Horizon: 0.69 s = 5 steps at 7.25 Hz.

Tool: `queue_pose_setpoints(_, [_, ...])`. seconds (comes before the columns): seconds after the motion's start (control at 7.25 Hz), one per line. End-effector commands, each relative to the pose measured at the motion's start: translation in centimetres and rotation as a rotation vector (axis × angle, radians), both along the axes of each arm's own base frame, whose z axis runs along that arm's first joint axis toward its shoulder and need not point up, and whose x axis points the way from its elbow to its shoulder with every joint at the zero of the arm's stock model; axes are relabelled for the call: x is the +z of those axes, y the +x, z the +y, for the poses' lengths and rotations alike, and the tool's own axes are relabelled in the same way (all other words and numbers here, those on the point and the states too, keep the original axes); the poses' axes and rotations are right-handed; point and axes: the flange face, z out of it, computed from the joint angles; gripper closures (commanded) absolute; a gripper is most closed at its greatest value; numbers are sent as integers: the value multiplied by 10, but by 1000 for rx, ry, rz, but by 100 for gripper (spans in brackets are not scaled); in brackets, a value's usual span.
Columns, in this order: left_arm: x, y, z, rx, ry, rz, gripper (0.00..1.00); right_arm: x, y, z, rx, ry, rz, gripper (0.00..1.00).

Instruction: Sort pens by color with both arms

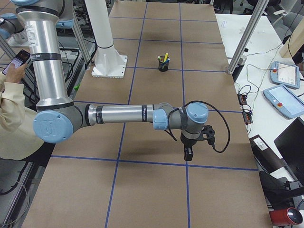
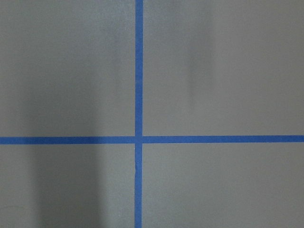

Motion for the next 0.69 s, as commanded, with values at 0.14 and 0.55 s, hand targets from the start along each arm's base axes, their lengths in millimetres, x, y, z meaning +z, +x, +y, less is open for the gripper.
queue_pose_setpoints(0.14, [0,0,1,0,0,0,1,-12,-13,10,13,-31,-119,1])
queue_pose_setpoints(0.55, [0,0,1,0,0,0,1,-61,-69,2,-76,42,-121,1])
